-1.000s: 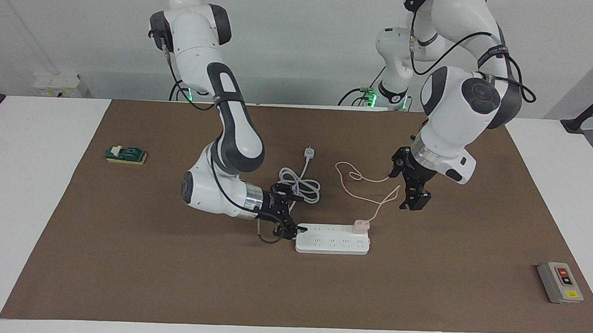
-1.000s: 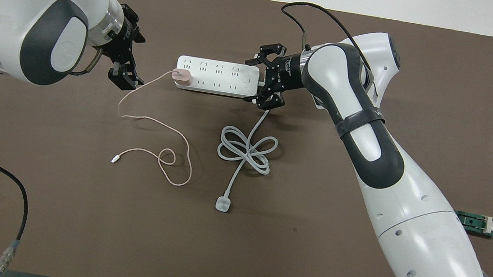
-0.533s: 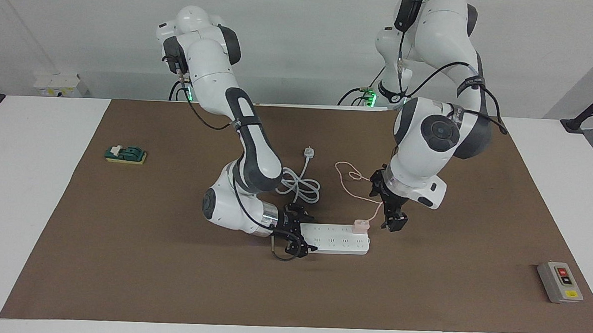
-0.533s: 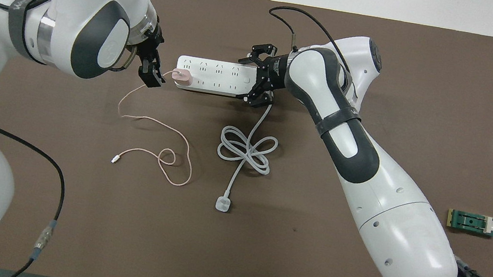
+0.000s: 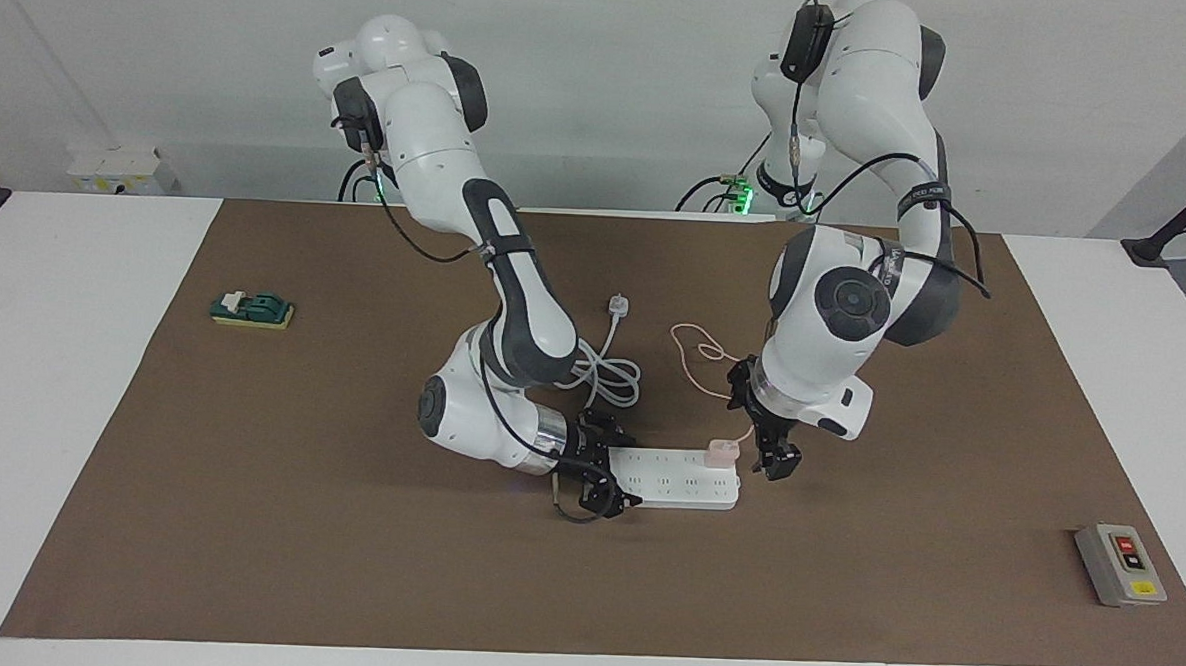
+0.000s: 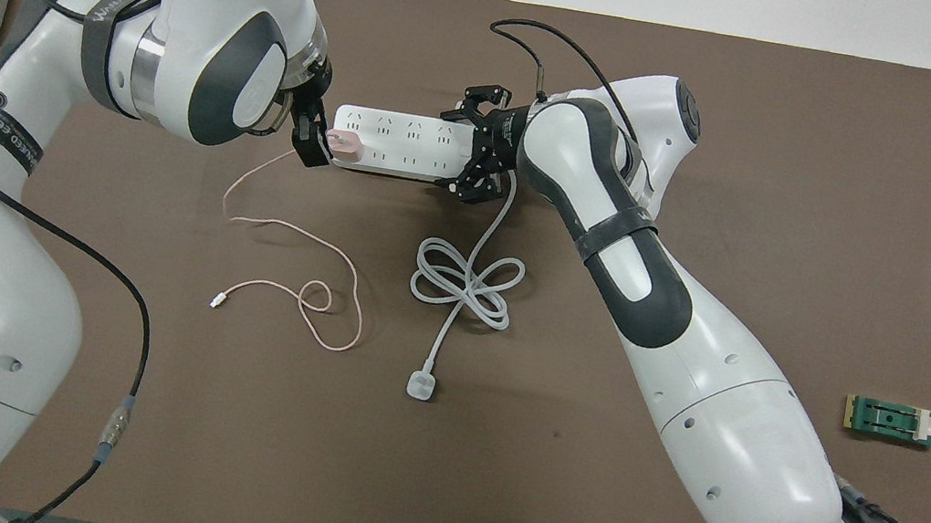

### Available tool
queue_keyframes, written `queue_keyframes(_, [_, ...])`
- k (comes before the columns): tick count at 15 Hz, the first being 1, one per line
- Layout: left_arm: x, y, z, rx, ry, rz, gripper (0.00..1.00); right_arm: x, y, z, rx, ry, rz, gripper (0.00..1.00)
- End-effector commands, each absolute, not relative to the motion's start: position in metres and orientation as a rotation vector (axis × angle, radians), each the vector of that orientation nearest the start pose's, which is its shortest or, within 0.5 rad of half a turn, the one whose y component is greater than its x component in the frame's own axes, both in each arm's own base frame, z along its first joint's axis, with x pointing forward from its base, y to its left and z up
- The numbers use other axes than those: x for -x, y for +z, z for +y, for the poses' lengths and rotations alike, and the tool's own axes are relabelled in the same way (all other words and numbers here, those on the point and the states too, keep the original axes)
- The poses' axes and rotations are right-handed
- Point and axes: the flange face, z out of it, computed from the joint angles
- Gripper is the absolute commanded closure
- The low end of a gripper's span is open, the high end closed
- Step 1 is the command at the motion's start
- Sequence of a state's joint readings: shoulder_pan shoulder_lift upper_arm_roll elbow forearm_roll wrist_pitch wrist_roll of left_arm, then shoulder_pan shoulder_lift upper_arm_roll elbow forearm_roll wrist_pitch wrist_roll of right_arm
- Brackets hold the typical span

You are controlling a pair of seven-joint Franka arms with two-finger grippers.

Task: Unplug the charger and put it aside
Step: 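Grasp the pink charger with the left gripper while the right gripper holds the strip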

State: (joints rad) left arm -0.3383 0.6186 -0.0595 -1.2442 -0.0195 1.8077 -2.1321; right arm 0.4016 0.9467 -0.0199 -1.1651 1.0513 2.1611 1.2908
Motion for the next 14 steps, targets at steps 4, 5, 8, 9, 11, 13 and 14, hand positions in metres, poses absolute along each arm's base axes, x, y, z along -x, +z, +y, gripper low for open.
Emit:
queue_keyframes(4, [-0.671,0.368,-0.288,-2.083,-0.025,2.448,0.00,-0.709,0.227,0.331,1.808,0.775,1.614,0.05])
queue_keyframes(5, [-0.669,0.362,-0.290,-2.094,-0.010,2.441,0.00,-0.709,0.226,0.330,1.808,0.774,1.615,0.29])
queue_keyframes(8, [-0.671,0.351,-0.288,-2.080,-0.003,2.429,0.00,-0.707,0.225,0.333,1.829,0.760,1.581,0.69])
queue_keyframes(9, [-0.670,0.346,-0.287,-2.083,0.000,2.425,0.00,-0.708,0.224,0.331,1.824,0.737,1.586,0.76])
queue_keyframes(11, [-0.671,0.341,-0.284,-2.082,0.004,2.425,0.00,-0.708,0.224,0.332,1.819,0.723,1.590,0.78])
queue_keyframes(13, [-0.671,0.339,-0.283,-2.085,0.003,2.420,0.00,-0.709,0.224,0.332,1.818,0.721,1.590,0.78])
queue_keyframes(14, [-0.669,0.334,-0.282,-2.093,0.000,2.421,0.00,-0.709,0.224,0.332,1.818,0.721,1.590,0.78])
